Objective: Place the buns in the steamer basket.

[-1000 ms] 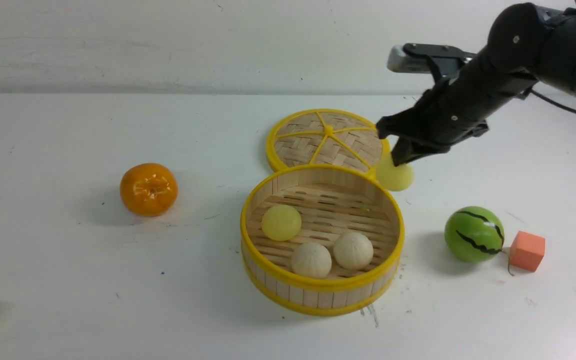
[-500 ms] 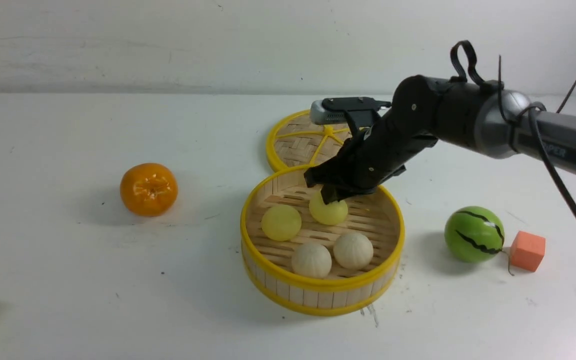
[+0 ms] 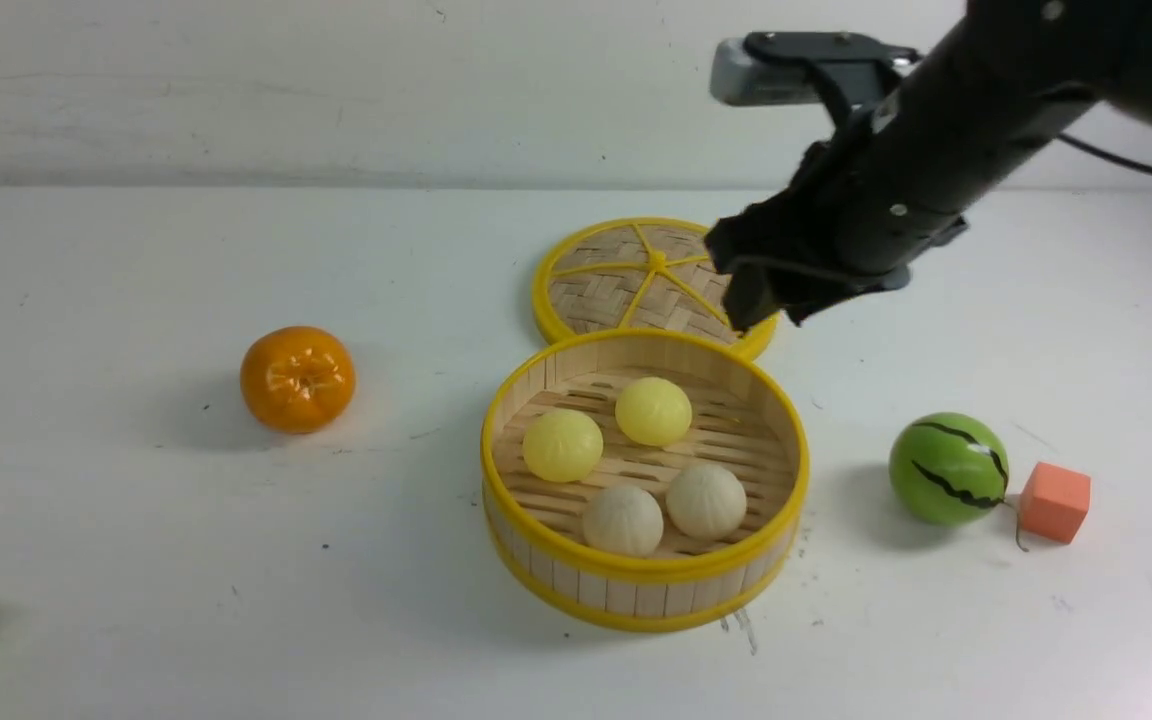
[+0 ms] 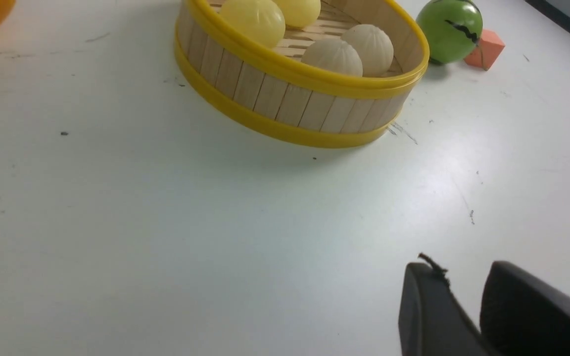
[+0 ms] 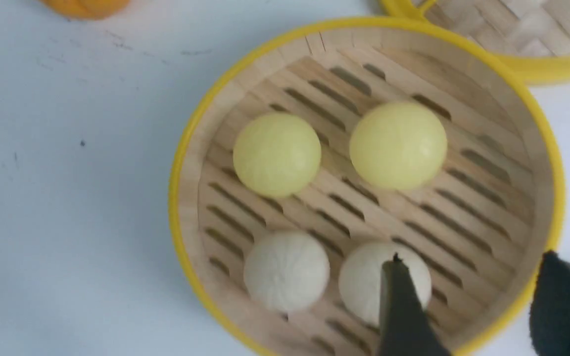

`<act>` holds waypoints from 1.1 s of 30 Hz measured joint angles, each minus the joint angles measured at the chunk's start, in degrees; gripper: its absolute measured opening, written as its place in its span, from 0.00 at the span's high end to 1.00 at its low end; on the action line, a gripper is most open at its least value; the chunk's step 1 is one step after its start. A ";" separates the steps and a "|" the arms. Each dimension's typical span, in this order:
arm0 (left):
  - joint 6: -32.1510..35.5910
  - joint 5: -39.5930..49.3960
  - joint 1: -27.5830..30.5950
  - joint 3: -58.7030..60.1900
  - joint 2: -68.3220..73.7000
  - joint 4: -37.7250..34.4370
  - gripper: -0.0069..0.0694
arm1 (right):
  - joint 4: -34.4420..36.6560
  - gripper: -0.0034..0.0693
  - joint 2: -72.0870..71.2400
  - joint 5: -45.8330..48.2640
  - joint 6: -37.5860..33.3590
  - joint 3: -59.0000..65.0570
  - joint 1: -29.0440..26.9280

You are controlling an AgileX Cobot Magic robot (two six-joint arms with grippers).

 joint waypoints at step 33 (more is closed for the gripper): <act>0.00 0.00 0.00 0.00 0.00 0.00 0.65 | -4.87 0.97 -55.68 4.95 3.16 47.90 -4.91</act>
